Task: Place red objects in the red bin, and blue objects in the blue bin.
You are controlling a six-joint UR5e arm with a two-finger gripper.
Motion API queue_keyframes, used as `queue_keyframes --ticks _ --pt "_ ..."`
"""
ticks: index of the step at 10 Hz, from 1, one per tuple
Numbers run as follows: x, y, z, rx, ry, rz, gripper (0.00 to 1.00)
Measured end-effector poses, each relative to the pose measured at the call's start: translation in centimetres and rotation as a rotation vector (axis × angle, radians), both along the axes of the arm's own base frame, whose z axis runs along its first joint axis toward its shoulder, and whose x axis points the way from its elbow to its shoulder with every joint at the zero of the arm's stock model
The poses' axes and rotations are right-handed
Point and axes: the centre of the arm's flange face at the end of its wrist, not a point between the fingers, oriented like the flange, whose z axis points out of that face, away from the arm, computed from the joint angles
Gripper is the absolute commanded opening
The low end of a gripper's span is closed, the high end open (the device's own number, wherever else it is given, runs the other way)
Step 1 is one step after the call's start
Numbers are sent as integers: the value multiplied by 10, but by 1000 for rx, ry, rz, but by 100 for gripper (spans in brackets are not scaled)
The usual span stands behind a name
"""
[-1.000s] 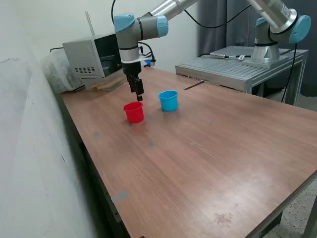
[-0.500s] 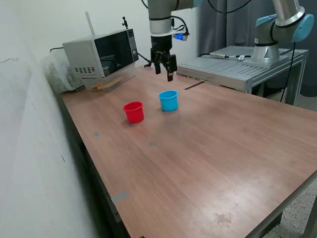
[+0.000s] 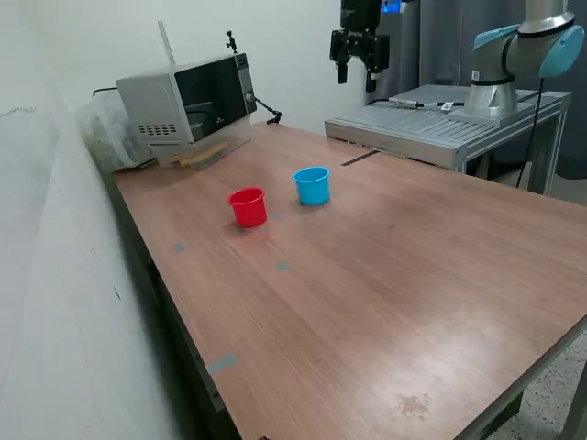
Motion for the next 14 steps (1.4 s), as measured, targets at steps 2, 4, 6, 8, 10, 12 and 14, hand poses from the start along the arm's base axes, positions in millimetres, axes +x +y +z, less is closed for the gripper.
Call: queue_keyframes --ticks 2,4,6,8,10,12,14 --pt "41 -1 31 2 47 -4 100" --pt "75 -4 55 5 89 -1 100" --pt "99 -7 65 6 103 1 100" --pt "116 -8 62 4 63 1 100" --pt "130 -8 53 0 -27 3 100" --pt "140 -7 47 -3 -94 3 100" --pt "145 -7 44 -4 -124 2 100"
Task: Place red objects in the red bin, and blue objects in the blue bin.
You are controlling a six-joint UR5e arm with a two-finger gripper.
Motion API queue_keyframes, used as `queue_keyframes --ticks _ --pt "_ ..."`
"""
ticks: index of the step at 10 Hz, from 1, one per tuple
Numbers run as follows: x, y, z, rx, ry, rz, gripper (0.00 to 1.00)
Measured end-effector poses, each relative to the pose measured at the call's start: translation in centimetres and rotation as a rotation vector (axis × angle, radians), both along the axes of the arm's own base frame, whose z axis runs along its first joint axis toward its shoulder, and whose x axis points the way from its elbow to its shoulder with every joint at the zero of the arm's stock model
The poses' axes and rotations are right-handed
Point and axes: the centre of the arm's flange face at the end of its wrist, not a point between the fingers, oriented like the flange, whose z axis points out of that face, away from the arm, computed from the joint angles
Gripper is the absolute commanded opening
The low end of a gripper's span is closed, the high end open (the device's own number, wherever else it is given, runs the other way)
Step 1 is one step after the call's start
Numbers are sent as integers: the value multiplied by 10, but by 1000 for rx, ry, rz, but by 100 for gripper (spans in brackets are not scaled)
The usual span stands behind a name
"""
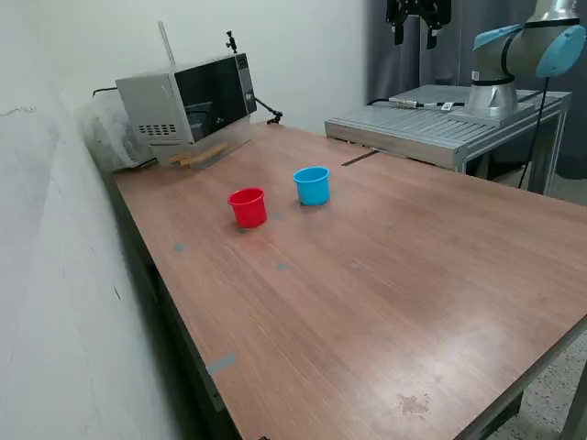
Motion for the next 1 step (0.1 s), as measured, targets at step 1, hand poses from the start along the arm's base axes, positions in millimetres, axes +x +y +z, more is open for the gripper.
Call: queue_keyframes --ticks 1 --pt "1 0 -1 0 -7 0 100"
